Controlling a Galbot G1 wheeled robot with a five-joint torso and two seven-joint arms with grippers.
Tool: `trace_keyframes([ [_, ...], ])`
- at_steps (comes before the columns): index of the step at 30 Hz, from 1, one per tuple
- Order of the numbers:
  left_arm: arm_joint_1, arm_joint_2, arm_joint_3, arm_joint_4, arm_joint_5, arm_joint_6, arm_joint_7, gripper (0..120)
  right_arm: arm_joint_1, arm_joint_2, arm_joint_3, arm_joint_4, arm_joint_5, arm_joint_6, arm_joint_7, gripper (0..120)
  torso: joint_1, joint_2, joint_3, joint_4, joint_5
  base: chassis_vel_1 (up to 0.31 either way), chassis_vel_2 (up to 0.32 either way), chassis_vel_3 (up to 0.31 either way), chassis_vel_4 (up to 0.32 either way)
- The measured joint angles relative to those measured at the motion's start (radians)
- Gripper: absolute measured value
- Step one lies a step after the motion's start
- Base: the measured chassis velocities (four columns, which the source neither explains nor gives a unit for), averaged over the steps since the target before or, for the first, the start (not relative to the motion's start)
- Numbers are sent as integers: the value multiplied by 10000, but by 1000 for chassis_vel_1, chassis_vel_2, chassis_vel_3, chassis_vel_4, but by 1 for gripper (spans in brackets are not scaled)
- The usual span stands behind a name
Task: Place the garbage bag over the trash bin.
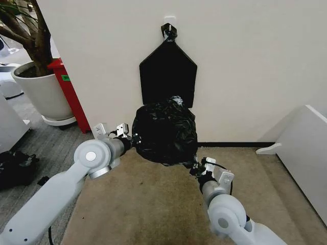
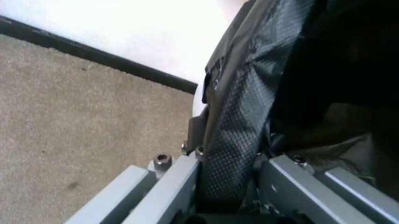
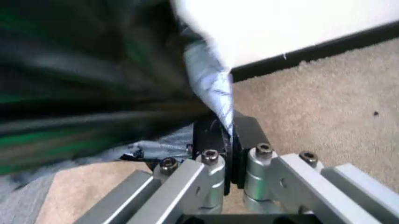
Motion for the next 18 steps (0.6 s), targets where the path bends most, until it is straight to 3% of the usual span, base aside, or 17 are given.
trace_keyframes([
  [7,-142,-38,-1,295,144,-5,37,0,-753,-583,-116,1339,-471,-154,-96,7,0,0,-1,0,0,0,0,0,0],
  [18,-265,-68,7,505,186,-19,4,0,-1290,-1393,-91,2844,-925,-101,-126,46,0,0,-1,0,1,0,0,0,0],
])
